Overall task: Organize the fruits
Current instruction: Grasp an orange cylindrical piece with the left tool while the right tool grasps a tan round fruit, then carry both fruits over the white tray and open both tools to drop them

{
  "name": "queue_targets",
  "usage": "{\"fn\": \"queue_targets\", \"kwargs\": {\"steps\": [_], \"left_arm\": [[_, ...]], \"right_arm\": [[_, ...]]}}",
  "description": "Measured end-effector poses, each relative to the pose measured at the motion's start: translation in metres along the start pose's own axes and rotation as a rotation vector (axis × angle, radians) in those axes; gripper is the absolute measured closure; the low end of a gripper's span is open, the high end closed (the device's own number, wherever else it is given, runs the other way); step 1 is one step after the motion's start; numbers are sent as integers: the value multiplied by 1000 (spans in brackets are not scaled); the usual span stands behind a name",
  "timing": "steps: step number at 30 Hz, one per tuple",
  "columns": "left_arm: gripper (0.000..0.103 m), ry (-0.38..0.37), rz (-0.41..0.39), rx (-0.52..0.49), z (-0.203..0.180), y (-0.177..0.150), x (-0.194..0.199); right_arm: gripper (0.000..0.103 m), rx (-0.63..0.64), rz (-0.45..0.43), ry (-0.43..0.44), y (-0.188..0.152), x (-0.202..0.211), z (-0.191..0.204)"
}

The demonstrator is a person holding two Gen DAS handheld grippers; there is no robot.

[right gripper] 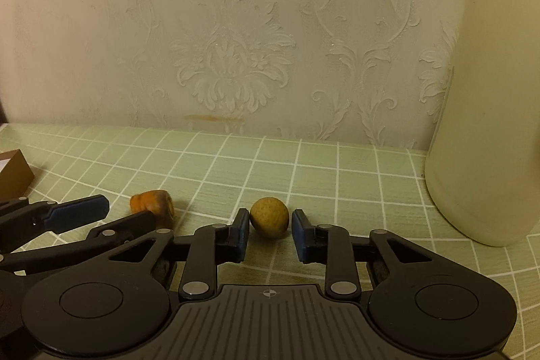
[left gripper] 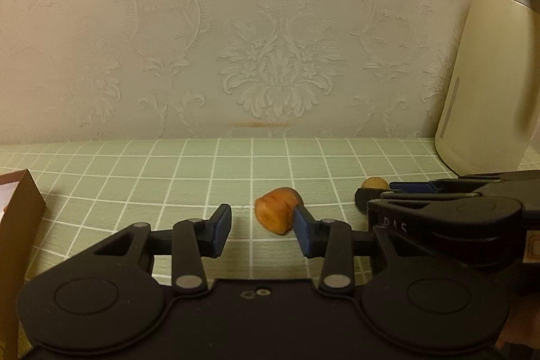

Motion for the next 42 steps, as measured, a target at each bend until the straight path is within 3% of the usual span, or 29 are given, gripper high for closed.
{"fn": "queue_targets", "kwargs": {"steps": [12,16,22,32,42], "left_arm": [[73,-39,7,-16,-11,4,-13],[84,-54,30,-30,-16,1,-17],[84,-64,34,-21,-14,0,-15],[84,-63,-4,-37,-1,9,19],[84,-63,-53,-36,21,16,72]], "right_arm": [[76,9,-7,12,-2,4,-5],[76,12,-6,10,-2,4,-4],[78,28,1,8,-4,5,0],[78,46,-6,-18,-1,26,14],[78,65,-44,-31,4,75,46]]}}
Point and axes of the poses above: each gripper's, at about its wrist camera, not at the fingertips, and x roughly against the way its jaws point, z to its left, y to its top, the point moved 4 cm from there along -x, roughly the way its jaws point, and after that the axes turned 12 degrees about y, right-handed, at the moved point
